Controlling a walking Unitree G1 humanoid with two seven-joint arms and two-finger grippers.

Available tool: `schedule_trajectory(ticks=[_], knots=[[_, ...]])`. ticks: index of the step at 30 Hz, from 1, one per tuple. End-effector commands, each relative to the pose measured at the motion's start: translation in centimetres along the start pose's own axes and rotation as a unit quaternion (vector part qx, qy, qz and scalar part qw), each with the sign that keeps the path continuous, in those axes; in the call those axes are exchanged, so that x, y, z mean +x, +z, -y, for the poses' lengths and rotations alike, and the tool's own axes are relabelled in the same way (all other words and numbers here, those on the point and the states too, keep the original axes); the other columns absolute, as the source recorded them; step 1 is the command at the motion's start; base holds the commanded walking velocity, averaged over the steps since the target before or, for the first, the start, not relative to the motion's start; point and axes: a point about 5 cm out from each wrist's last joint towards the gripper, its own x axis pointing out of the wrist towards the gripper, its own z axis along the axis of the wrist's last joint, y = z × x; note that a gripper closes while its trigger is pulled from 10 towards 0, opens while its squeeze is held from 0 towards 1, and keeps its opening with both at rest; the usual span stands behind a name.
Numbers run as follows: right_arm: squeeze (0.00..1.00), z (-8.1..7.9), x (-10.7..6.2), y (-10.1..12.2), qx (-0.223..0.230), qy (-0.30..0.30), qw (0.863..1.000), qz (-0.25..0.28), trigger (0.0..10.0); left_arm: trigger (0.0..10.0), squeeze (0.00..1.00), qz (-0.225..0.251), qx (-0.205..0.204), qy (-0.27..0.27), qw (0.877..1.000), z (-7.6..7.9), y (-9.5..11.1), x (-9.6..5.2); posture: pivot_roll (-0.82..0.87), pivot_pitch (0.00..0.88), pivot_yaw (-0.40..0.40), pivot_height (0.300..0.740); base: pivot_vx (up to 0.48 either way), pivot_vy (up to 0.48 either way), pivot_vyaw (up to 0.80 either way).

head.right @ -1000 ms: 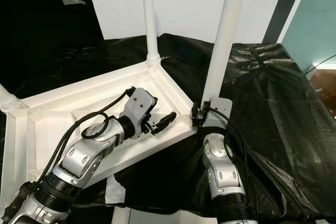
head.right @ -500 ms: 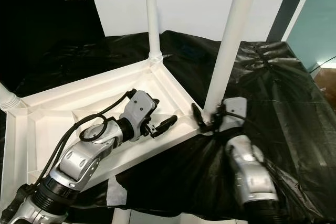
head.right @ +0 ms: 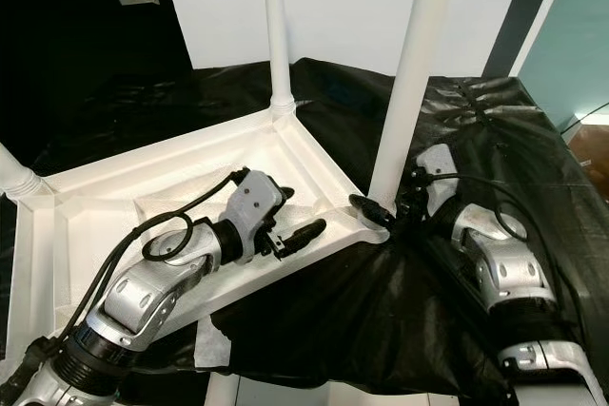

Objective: Building children table

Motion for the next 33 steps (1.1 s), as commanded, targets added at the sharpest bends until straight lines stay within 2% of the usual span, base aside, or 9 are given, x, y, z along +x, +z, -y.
schedule_trajectory(ticks=[1,2,3,5,19,20,22,23,33], knots=[[0.00,0.0,0.3,0.0,-0.007,0.027,1.000,-0.013,10.0,10.0,0.00,-0.009,0.003,-0.051,0.999,0.6,-0.2,0.0,-0.07,0.000,0.024,0.740,0.000,0.000,0.00],[0.00,0.2,0.5,0.1,-0.011,0.028,0.999,-0.014,8.4,10.0,0.00,-0.009,0.003,-0.051,0.999,0.5,-0.2,0.1,-0.07,0.000,0.024,0.740,0.000,0.000,0.00],[0.00,0.4,0.5,0.1,-0.013,0.028,0.999,-0.017,0.8,10.0,0.00,-0.009,0.003,-0.049,0.999,0.5,-0.2,0.1,-0.06,0.000,0.020,0.740,0.000,0.000,0.00],[0.00,0.7,0.5,0.1,-0.014,0.030,0.999,-0.019,0.0,10.0,0.00,-0.008,0.003,-0.048,0.999,0.5,-0.1,0.1,-0.06,0.000,0.019,0.740,0.000,0.000,0.00],[0.00,1.5,-0.2,-1.3,0.015,-0.051,0.998,-0.028,0.0,10.0,0.00,-0.009,0.003,-0.040,0.999,0.6,-0.1,0.0,-0.06,0.000,0.006,0.740,0.000,0.000,0.00],[0.00,1.3,0.1,-1.8,0.019,-0.075,0.996,-0.037,8.9,10.0,0.00,-0.009,0.001,-0.041,0.999,0.7,-0.1,0.0,-0.06,0.000,0.003,0.740,0.000,0.000,0.00],[0.00,1.3,0.1,-1.8,0.019,-0.075,0.996,-0.037,8.9,10.0,0.00,-0.009,0.001,-0.041,0.999,0.7,-0.1,0.0,-0.06,0.000,0.003,0.740,0.000,0.000,0.00],[0.00,1.0,0.4,-2.1,0.021,-0.099,0.994,-0.041,10.0,10.0,0.00,-0.010,-0.001,-0.045,0.999,0.8,-0.2,0.0,-0.06,0.000,-0.001,0.740,0.000,0.000,0.00],[0.00,-2.5,2.7,-3.5,0.060,-0.207,0.976,-0.027,10.0,10.0,0.00,-0.034,-0.030,-0.081,0.996,2.3,-1.7,-0.7,-0.04,0.000,0.001,0.740,0.000,0.000,0.00]])
